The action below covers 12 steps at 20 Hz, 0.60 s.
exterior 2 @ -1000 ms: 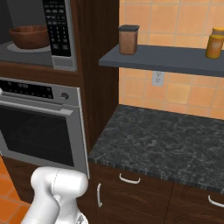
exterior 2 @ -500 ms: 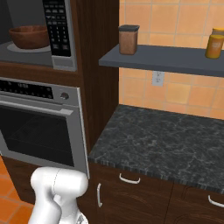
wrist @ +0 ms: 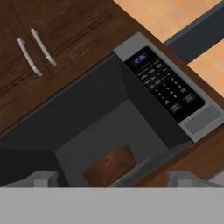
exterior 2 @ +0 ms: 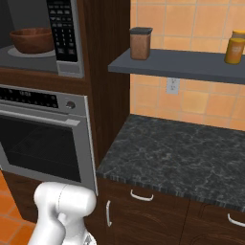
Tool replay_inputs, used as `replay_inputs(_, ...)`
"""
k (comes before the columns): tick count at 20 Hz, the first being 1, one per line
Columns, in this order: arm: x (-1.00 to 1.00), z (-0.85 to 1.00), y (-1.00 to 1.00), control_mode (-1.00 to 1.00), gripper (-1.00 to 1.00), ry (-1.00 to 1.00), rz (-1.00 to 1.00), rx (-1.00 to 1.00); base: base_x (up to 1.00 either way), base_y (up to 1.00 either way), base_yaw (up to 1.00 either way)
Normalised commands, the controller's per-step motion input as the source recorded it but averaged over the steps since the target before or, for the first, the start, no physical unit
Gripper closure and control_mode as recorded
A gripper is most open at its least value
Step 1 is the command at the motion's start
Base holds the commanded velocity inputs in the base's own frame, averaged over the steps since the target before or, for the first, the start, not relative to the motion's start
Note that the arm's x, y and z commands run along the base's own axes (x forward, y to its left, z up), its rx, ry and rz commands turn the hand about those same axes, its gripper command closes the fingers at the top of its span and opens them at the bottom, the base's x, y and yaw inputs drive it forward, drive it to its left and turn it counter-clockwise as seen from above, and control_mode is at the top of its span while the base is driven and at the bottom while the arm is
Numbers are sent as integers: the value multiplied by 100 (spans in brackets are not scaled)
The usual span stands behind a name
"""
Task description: Open the microwave, place the bowl with waffle inside the microwave, then close the microwave door and turn it on.
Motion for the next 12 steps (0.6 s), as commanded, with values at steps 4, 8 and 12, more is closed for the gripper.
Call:
replay_inputs(4, -24, -15, 59, -100, -100, -39, -9, -4, 0, 0, 0)
replay_inputs(8, -7, -38, 48, -100, -100, -24, -9, -1, 0, 0, 0)
replay_inputs(12, 1, -74, 0, -100, -100, -2, -11, 0, 0, 0, 0)
